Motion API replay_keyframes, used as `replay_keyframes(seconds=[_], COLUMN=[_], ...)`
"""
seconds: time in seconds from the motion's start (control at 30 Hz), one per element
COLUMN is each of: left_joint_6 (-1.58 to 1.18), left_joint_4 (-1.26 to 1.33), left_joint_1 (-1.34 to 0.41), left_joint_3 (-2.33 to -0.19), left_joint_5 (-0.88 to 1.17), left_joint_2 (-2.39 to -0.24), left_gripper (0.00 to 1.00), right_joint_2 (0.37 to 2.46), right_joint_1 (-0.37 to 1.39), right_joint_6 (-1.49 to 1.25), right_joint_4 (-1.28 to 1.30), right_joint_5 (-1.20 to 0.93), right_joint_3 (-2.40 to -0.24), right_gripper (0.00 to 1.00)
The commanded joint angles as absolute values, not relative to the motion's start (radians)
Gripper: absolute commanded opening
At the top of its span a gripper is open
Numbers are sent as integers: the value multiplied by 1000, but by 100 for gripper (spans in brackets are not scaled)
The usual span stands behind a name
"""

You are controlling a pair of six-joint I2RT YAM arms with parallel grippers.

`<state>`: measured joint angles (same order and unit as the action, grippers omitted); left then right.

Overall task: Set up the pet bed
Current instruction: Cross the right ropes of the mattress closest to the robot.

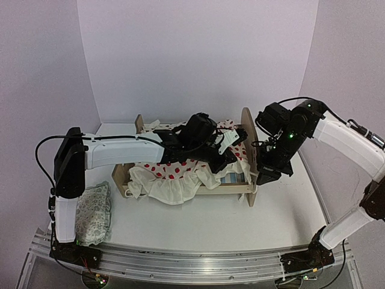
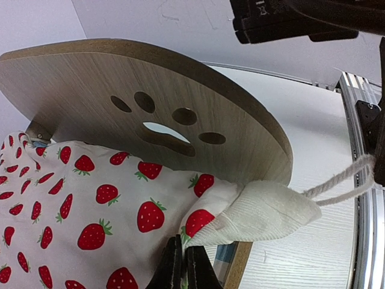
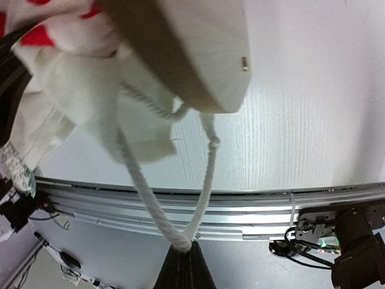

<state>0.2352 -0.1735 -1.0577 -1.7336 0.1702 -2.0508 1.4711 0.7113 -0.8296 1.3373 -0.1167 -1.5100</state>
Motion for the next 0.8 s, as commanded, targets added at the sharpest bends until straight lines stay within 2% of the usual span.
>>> replay_keyframes(seconds=[0.0,0.2,0.27,0.37,0.5,0.57,0.77], left_joint_6=[231,213,201,187,157,133,56], left_joint_4=[-128,-120,-118,-113,-93,-91,-159], left_joint_1=[-1073,-1075,-1078,-1087,-1094,-1095,-1098], left_joint_3=[-1735,-1728,-1727,-1721,-1704,-1701,-1651], left_joint_5=[160,155,153,148,143,135,135], left_joint_2=[-2027,-2026,-2022,-2013,-1985,-1969,-1887], left_gripper=[4,7,17,40,56,71,81], right_joint_2=[1429,1448,1454,1462,1485,1499,1529], right_joint_1=[712,713,712,712,713,712,712], right_joint_6=[-975,-974,-969,-952,-931,-920,-889], right_joint_4=[1599,1578,1540,1492,1477,1475,1420], right_joint_5=[30,54,37,35,42,40,10], right_joint_3=[-1512,-1492,-1462,-1435,-1487,-1500,-1502], right_gripper=[0,0,0,0,0,0,0])
